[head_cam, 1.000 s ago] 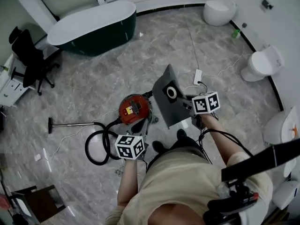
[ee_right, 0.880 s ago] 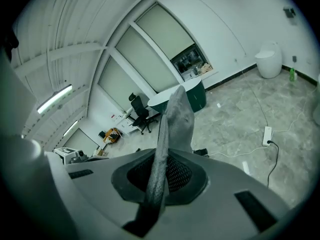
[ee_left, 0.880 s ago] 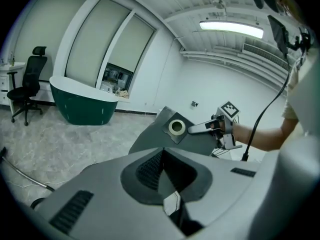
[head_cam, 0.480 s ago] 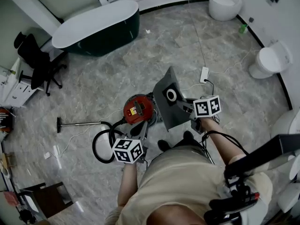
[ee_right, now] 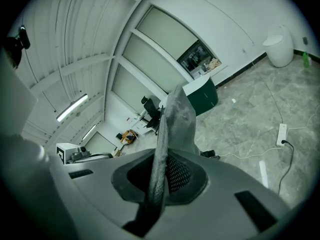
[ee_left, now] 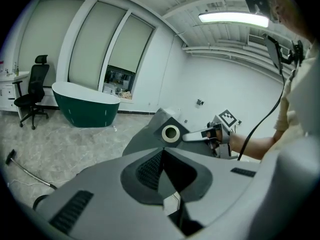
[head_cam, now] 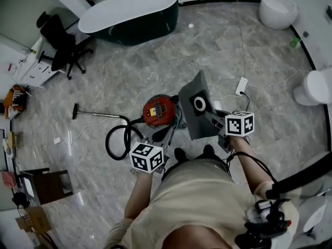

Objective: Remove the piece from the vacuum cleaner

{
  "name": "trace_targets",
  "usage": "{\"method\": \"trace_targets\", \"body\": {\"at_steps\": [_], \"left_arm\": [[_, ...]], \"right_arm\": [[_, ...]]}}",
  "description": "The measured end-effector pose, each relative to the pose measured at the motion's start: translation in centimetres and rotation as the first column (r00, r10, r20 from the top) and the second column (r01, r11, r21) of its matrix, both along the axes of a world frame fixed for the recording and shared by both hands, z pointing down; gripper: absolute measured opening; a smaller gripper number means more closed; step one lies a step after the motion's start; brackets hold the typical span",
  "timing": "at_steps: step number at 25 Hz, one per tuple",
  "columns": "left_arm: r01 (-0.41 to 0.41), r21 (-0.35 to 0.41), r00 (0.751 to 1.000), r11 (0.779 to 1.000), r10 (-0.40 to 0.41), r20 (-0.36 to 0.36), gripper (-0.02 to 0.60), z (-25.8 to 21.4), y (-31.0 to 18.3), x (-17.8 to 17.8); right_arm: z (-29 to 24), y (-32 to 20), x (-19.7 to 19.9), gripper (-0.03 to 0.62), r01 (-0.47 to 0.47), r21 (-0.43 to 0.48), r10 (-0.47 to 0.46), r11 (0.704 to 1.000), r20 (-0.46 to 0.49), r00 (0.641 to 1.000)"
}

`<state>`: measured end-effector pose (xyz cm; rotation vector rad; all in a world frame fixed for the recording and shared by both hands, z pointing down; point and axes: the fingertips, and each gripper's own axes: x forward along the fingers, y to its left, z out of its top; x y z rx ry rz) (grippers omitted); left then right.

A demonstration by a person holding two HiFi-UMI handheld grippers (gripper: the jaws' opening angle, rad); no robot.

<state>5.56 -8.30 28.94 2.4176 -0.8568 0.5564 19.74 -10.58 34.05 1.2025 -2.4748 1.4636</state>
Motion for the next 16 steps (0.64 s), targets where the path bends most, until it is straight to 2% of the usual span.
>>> {"method": "trace_targets", "body": {"at_steps": [6,9,16], "left_arm": [[0.126,-0.043,0.992,0.991,-0.125,0.029,0.004,0.3,1.7,-0.6],[0.172,-0.058,0.985,0.983,-0.170,0.038,0.004,1.4,3.0,-1.3],[0.281,-0.060,0.960,0.958,-0.280,0.020,0.003,2.8,7.0,-4.1]], "right_arm": [[2.3,0.7,-0.4,0.020,0.093,-0.063,-0.091,0.994,0.025,0.996],[3.4,0.6,-0.7,0.020,0.125,-0.065,-0.124,0.990,0.024,0.992],[4.1,2.3,-4.7,0.020,0.245,-0.040,-0.245,0.969,0.006,0.970]]}}
